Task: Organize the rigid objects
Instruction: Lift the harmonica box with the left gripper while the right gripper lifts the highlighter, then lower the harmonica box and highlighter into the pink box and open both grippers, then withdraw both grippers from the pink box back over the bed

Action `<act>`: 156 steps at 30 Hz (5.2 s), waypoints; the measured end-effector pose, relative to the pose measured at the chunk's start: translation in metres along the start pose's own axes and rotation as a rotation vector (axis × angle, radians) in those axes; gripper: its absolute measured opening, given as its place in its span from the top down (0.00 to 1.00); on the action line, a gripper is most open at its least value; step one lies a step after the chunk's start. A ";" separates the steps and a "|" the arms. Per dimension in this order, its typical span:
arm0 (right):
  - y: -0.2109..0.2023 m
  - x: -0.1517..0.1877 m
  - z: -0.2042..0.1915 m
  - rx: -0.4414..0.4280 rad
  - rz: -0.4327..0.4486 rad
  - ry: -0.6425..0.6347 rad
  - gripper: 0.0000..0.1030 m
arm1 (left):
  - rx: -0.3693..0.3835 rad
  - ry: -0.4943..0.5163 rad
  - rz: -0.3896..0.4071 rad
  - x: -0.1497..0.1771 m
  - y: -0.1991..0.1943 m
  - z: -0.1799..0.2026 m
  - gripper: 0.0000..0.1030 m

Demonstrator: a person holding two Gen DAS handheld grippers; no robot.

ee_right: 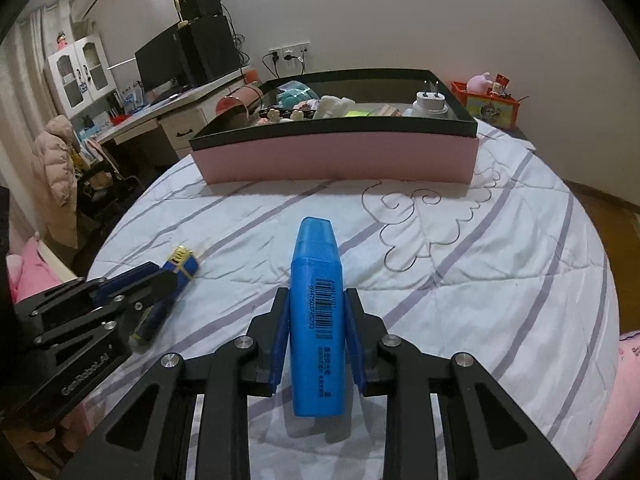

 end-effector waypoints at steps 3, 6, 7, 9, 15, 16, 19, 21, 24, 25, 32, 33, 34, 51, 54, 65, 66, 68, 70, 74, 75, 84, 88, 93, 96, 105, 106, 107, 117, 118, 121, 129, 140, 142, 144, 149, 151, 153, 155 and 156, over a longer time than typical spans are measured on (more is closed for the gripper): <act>0.001 0.002 0.000 0.003 -0.003 0.004 0.74 | 0.014 0.005 -0.041 0.006 0.004 -0.002 0.83; 0.003 0.004 0.000 0.003 -0.008 0.006 0.74 | 0.014 0.013 -0.043 0.008 0.005 -0.002 0.85; 0.003 0.005 0.001 0.001 -0.008 0.006 0.74 | 0.015 0.014 -0.042 0.008 0.005 -0.002 0.85; 0.002 0.006 -0.001 -0.003 0.000 0.007 0.74 | 0.025 0.002 -0.030 0.008 0.004 -0.002 0.85; -0.009 0.004 -0.005 -0.011 0.043 0.006 0.74 | 0.039 -0.022 0.031 -0.002 -0.009 0.001 0.85; -0.012 0.003 -0.006 -0.010 0.048 0.003 0.74 | 0.037 -0.020 0.043 -0.006 -0.013 0.003 0.85; -0.028 -0.003 -0.010 -0.005 0.096 -0.003 0.74 | 0.023 0.002 0.090 -0.019 -0.029 0.013 0.85; -0.043 -0.009 -0.015 0.012 0.145 -0.015 0.74 | 0.014 0.014 0.130 -0.026 -0.041 0.020 0.85; -0.065 -0.016 -0.022 0.041 0.207 -0.028 0.74 | 0.006 0.038 0.174 -0.037 -0.057 0.031 0.85; -0.071 -0.018 -0.024 0.053 0.223 -0.036 0.74 | -0.005 0.056 0.188 -0.042 -0.064 0.037 0.85; -0.114 -0.031 -0.035 0.105 0.337 -0.055 0.74 | -0.010 0.104 0.302 -0.059 -0.104 0.059 0.85; -0.121 -0.033 -0.036 0.106 0.360 -0.053 0.74 | -0.012 0.108 0.311 -0.061 -0.107 0.061 0.85; -0.127 -0.034 -0.037 0.114 0.376 -0.054 0.74 | -0.011 0.111 0.324 -0.062 -0.111 0.063 0.85; -0.185 -0.054 -0.051 0.168 0.557 -0.110 0.74 | -0.069 0.172 0.536 -0.088 -0.172 0.084 0.85; -0.187 -0.061 -0.053 0.168 0.574 -0.116 0.74 | -0.082 0.180 0.550 -0.096 -0.171 0.085 0.85; -0.160 -0.104 -0.045 0.169 0.593 -0.135 0.74 | -0.111 0.209 0.566 -0.144 -0.133 0.084 0.85; -0.152 -0.113 -0.042 0.170 0.586 -0.137 0.74 | -0.115 0.213 0.556 -0.151 -0.125 0.083 0.85; -0.140 -0.124 -0.037 0.179 0.581 -0.141 0.74 | -0.123 0.223 0.542 -0.164 -0.107 0.082 0.85; -0.125 -0.136 -0.031 0.183 0.565 -0.141 0.74 | -0.127 0.231 0.519 -0.178 -0.085 0.080 0.85; -0.079 -0.162 -0.013 0.179 0.515 -0.133 0.74 | -0.143 0.253 0.454 -0.202 -0.032 0.073 0.85; -0.068 -0.165 -0.009 0.177 0.500 -0.131 0.74 | -0.150 0.256 0.436 -0.206 -0.018 0.071 0.85; 0.050 -0.178 0.034 0.167 0.257 -0.094 0.74 | -0.131 0.254 0.162 -0.215 0.115 0.056 0.85; 0.074 -0.175 0.044 0.181 0.199 -0.091 0.73 | -0.127 0.257 0.107 -0.210 0.139 0.055 0.82; 0.082 -0.173 0.050 0.185 0.168 -0.074 0.68 | -0.136 0.249 0.079 -0.207 0.145 0.051 0.69; 0.069 -0.174 0.050 0.210 0.186 -0.068 0.44 | -0.182 0.263 0.104 -0.206 0.129 0.048 0.18; -0.034 -0.169 0.027 0.244 0.375 -0.052 0.00 | -0.166 0.132 0.282 -0.197 0.021 0.024 0.00; -0.042 -0.168 0.025 0.255 0.388 -0.052 0.00 | -0.168 0.125 0.303 -0.193 0.005 0.022 0.00; -0.055 -0.165 0.021 0.266 0.401 -0.053 0.00 | -0.175 0.121 0.318 -0.190 -0.005 0.020 0.00; -0.155 -0.113 -0.029 0.329 0.513 -0.104 0.00 | -0.186 0.059 0.480 -0.141 -0.129 0.018 0.00; -0.163 -0.107 -0.033 0.314 0.516 -0.101 0.00 | -0.179 0.056 0.491 -0.136 -0.139 0.019 0.00; -0.188 -0.090 -0.045 0.293 0.540 -0.104 0.00 | -0.164 0.057 0.515 -0.114 -0.169 0.023 0.00; -0.246 -0.046 -0.068 0.272 0.588 -0.111 0.00 | -0.166 0.077 0.582 -0.068 -0.231 0.037 0.00; -0.304 -0.006 -0.083 0.269 0.643 -0.105 0.00 | -0.174 0.069 0.680 -0.027 -0.300 0.054 0.00; -0.315 0.001 -0.088 0.271 0.662 -0.108 0.00 | -0.184 0.067 0.703 -0.021 -0.312 0.055 0.00; -0.322 0.007 -0.091 0.266 0.675 -0.110 0.00 | -0.201 0.066 0.726 -0.014 -0.325 0.056 0.00; -0.340 0.022 -0.099 0.246 0.704 -0.112 0.00 | -0.204 0.068 0.768 0.000 -0.352 0.060 0.00; -0.345 0.025 -0.102 0.248 0.715 -0.109 0.00 | -0.213 0.074 0.780 0.003 -0.358 0.062 0.00; -0.351 0.028 -0.104 0.249 0.731 -0.109 0.00 | -0.217 0.076 0.784 0.005 -0.362 0.062 0.00; -0.354 0.028 -0.105 0.250 0.743 -0.111 0.00 | -0.224 0.074 0.790 0.006 -0.365 0.061 0.00; -0.355 0.029 -0.107 0.250 0.744 -0.111 0.00 | -0.225 0.073 0.790 0.006 -0.365 0.061 0.00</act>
Point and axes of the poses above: each gripper's, at about its wrist camera, not at the fingertips, and y roughly the way its jaws point, z to its right, x to its underside, the point moved 2 cm from there along y, roughly the way its jaws point
